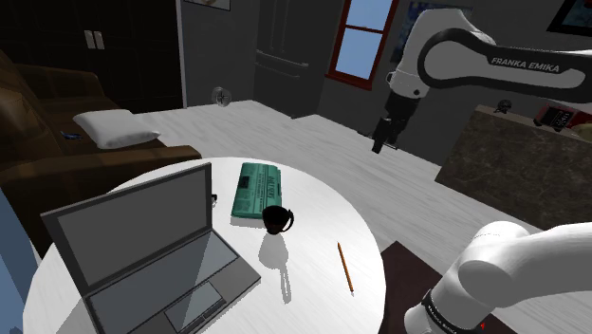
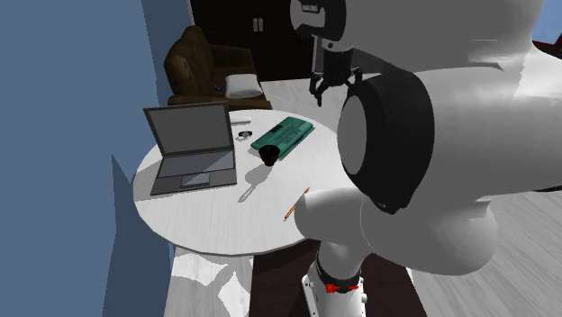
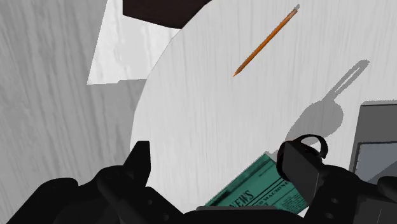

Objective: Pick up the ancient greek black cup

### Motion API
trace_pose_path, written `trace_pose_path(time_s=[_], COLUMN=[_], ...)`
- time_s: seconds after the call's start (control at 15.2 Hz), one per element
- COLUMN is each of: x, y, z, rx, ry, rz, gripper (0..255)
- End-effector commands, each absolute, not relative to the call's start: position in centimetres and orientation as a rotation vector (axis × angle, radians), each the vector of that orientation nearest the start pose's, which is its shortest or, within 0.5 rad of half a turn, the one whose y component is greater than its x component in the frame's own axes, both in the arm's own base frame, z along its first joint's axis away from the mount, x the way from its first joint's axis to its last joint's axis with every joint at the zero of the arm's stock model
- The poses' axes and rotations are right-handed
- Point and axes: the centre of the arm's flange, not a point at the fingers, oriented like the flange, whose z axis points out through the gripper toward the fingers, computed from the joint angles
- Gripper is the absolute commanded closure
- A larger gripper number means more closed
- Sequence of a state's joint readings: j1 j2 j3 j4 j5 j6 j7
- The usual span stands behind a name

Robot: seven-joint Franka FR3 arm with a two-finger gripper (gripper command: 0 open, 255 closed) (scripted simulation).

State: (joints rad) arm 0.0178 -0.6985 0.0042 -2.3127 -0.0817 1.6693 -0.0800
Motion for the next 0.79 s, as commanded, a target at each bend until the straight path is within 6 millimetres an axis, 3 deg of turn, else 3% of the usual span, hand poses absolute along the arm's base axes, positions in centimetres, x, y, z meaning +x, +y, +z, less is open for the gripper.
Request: trace_pose_path(time_s=[0.0, 0.73], x=[35.7, 42.7], y=[2.0, 11.1], z=[57.2, 47.3], rx=[-3.222, -3.217], ry=[-0.204, -0.377], rz=[-0.061, 0.072], gripper=[0, 0])
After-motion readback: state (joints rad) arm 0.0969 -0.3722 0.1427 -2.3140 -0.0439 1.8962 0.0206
